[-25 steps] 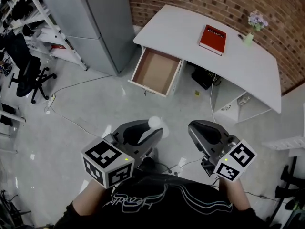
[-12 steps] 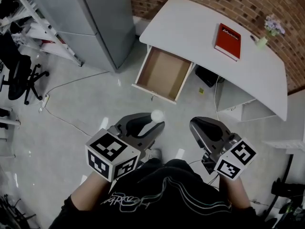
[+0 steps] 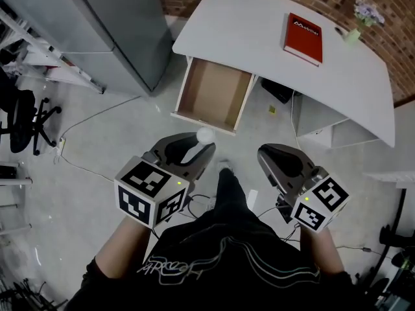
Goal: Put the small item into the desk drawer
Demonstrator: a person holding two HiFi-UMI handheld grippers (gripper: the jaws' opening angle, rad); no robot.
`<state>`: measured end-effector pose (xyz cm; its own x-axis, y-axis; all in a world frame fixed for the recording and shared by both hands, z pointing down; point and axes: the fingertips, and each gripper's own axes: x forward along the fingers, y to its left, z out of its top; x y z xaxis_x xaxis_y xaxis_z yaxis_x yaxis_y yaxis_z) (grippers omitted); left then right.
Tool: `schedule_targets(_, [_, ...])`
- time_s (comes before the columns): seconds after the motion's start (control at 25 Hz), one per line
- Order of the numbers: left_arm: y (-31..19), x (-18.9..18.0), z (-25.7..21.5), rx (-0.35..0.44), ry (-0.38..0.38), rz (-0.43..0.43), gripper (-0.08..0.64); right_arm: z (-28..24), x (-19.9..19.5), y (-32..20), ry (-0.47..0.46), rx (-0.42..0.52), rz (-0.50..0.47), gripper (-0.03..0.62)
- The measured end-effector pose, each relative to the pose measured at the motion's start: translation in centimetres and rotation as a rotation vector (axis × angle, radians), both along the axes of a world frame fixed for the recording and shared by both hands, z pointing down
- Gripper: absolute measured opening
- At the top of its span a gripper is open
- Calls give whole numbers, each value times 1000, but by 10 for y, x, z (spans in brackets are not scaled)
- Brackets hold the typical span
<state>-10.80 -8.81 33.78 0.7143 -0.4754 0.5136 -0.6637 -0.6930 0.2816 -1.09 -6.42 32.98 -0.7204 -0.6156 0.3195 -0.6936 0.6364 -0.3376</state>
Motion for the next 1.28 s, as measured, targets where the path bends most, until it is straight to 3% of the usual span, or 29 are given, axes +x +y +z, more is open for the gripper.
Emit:
schedule_targets(0.36, [-89,35,45,-35,-106,45,135,36,40,-80,-41,-67,51,55])
schedule_targets(0.72, [-186,77,126,-137,-168,80,135,88,76,-165,-10,-137,60,55])
schedule_targets(0.96, [-223,86,189,-224,-220,131,135,127,79,-187,74,-182,48,55])
schedule_targets(1.28, [-263,92,290,-368,-255,155,137,187,88,-202,87,-254,63,55])
